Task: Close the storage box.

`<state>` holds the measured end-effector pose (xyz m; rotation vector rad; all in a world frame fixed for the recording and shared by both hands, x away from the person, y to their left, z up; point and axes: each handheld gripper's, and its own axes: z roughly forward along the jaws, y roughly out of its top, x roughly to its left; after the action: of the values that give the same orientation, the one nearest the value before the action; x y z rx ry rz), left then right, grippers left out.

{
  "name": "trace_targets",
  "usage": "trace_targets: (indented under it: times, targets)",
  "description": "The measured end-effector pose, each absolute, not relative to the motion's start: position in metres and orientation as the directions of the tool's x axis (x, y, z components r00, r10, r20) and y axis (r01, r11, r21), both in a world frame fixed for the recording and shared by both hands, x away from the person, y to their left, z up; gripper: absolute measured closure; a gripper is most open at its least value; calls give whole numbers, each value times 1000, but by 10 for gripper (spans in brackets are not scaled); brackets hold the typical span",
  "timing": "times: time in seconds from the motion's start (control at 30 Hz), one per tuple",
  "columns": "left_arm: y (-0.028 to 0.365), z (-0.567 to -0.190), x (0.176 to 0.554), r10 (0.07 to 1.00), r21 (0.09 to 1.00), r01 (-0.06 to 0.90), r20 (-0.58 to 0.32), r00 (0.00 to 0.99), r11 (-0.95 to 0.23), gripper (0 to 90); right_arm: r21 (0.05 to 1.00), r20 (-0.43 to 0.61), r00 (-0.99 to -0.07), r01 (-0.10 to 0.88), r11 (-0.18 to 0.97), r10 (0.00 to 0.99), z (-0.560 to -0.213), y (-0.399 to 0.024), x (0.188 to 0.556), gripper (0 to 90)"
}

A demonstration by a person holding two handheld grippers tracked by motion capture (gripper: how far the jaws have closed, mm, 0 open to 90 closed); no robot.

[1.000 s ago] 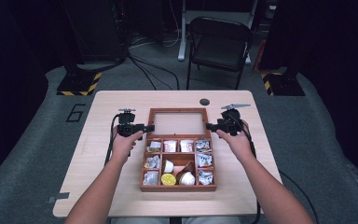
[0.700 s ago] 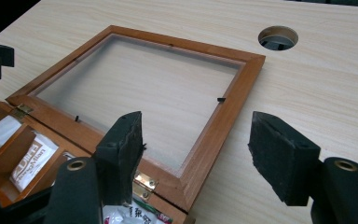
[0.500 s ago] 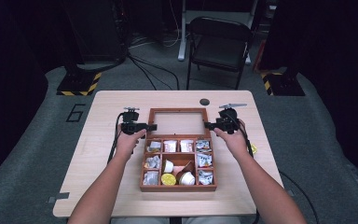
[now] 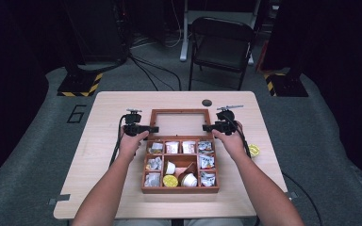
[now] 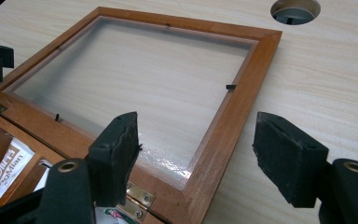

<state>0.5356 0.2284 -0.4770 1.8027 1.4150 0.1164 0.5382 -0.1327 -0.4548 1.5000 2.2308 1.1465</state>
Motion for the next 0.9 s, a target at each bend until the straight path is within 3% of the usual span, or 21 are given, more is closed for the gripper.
trace_targets:
  times: [0.9]
  targets:
    - [225,-490,543,842,608,794,-420,338,-15,340,624,309,-414,767,146,856,-484,-127,545,294]
